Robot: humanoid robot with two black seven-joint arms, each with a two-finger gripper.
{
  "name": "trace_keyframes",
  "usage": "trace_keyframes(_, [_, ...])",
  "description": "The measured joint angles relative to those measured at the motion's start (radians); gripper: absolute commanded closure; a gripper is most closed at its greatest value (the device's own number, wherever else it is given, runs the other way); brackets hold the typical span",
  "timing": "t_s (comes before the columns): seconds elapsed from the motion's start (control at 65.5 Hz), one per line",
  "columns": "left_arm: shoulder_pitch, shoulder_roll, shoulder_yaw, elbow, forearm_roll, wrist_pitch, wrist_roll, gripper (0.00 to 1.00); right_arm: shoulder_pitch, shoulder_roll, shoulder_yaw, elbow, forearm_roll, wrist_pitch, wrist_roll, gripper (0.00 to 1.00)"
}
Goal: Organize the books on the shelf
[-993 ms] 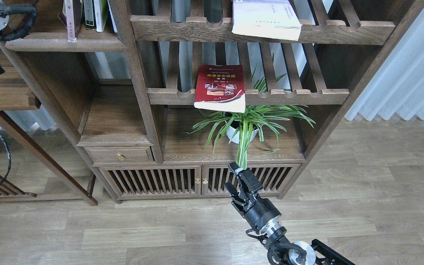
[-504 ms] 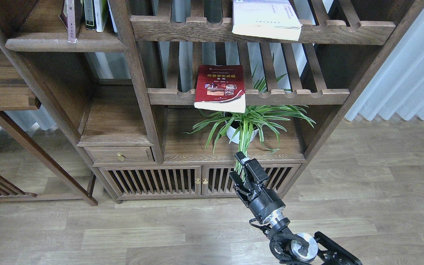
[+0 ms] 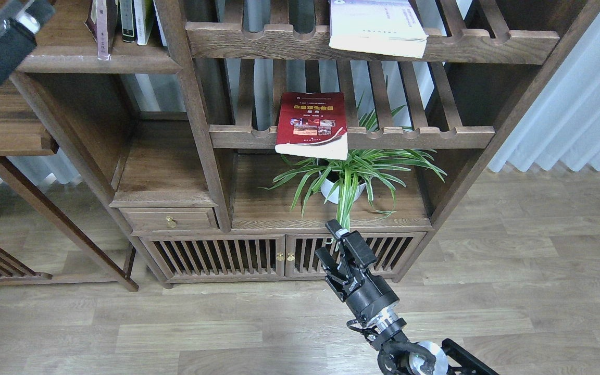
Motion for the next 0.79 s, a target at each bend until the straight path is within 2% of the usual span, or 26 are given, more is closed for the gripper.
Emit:
trace_keyframes(0.122, [0.083, -0.039, 0.0, 0.006, -0.03, 0.0, 0.001, 0.0, -0.041, 0.0, 0.012, 0.01, 0.0, 0.0, 0.0, 0.0])
trace_keyframes(0.275, [0.121, -0.121, 0.011, 0.034, -0.085, 0.0, 0.002, 0.0, -0.098, -0.022, 0.052, 0.055, -0.001, 0.0, -0.002, 0.0])
trace_keyframes(0.336, [0.135, -0.153, 0.012, 0.043, -0.09, 0.0, 0.003, 0.0, -0.105, -0.076, 0.059, 0.075, -0.001, 0.0, 0.002, 0.0])
trace_keyframes(0.351, [0.145, -0.173, 0.013, 0.048, -0.091, 0.0, 0.003, 0.0, -0.104, -0.122, 0.059, 0.092, -0.001, 0.0, 0.005, 0.0])
trace_keyframes(0.474, [0.165, -0.203, 0.01, 0.065, -0.091, 0.0, 0.003, 0.0, -0.058, -0.215, 0.049, 0.138, 0.0, 0.0, 0.006, 0.0])
trace_keyframes(0.794, [0.213, -0.207, -0.072, 0.114, -0.096, 0.0, 0.0, 0.0, 0.15, -0.432, 0.047, 0.182, -0.004, 0.0, 0.005, 0.0])
